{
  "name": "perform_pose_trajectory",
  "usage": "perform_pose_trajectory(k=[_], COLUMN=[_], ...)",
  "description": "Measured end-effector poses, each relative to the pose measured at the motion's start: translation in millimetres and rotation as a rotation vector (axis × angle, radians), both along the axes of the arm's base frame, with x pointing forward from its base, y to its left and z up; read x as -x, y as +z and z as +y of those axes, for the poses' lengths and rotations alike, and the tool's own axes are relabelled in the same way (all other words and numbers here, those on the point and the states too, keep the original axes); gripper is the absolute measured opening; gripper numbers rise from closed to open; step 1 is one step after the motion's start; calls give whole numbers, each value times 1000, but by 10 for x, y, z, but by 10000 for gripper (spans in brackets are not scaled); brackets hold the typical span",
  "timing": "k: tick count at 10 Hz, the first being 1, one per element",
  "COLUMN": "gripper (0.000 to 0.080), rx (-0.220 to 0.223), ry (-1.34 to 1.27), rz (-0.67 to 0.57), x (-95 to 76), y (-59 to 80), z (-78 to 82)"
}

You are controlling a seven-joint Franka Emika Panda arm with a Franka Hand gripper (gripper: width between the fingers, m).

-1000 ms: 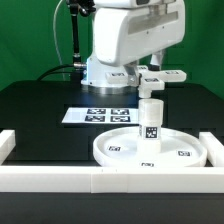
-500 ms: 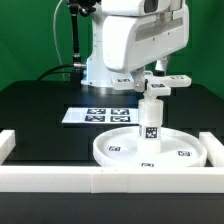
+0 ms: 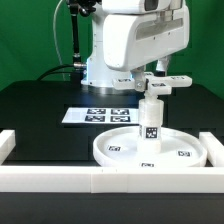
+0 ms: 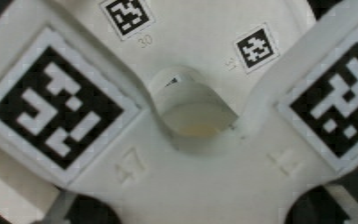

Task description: Assemble round table

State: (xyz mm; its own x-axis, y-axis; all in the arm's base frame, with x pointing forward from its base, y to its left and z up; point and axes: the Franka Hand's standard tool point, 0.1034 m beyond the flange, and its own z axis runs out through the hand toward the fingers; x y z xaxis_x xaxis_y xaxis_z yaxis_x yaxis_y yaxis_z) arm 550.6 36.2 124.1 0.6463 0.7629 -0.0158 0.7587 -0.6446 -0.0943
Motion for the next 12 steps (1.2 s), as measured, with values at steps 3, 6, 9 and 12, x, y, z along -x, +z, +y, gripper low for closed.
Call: perform_pose_trajectory(k=[3, 6, 9, 12], gripper=[443, 443, 443, 443], rx=[1, 0, -2, -3], ry=[2, 2, 6, 2], rz=[7, 12, 24, 18], x=[52, 54, 63, 52], y=[-7, -62, -142, -181], z=[5, 3, -11, -33])
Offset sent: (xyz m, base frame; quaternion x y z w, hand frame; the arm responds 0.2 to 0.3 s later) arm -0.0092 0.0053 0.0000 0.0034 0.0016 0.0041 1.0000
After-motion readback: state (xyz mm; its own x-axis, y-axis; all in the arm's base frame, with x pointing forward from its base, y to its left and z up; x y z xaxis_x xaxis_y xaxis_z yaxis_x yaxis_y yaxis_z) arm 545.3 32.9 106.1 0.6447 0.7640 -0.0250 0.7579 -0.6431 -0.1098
